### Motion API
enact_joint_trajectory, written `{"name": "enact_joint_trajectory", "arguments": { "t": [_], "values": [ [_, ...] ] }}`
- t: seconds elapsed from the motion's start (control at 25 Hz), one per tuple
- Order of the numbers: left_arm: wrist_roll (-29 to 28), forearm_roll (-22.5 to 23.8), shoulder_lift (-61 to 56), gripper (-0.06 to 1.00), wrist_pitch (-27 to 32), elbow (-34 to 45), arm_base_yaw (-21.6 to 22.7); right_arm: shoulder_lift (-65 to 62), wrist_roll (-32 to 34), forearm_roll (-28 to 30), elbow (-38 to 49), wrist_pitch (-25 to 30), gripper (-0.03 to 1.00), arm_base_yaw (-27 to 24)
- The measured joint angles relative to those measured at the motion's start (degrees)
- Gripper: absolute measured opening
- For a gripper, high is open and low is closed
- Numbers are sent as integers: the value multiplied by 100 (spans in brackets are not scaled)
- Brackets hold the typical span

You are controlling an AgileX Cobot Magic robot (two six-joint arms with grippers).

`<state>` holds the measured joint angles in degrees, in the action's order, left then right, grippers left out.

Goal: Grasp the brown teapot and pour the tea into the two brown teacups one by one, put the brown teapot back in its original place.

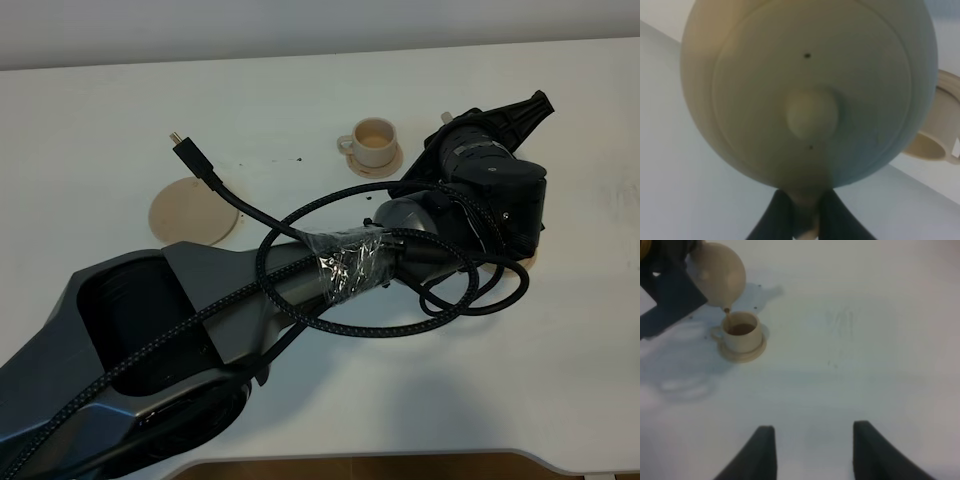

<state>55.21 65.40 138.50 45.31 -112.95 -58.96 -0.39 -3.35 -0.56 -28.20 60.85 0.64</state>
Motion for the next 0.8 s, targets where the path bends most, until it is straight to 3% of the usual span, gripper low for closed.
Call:
{"name": "enact_joint_trajectory", "arguments": {
  "t": [0.8],
  "values": [
    [12, 0, 0, 12, -155, 0, 0, 0, 0, 0, 0, 0, 38, 0]
  ]
}}
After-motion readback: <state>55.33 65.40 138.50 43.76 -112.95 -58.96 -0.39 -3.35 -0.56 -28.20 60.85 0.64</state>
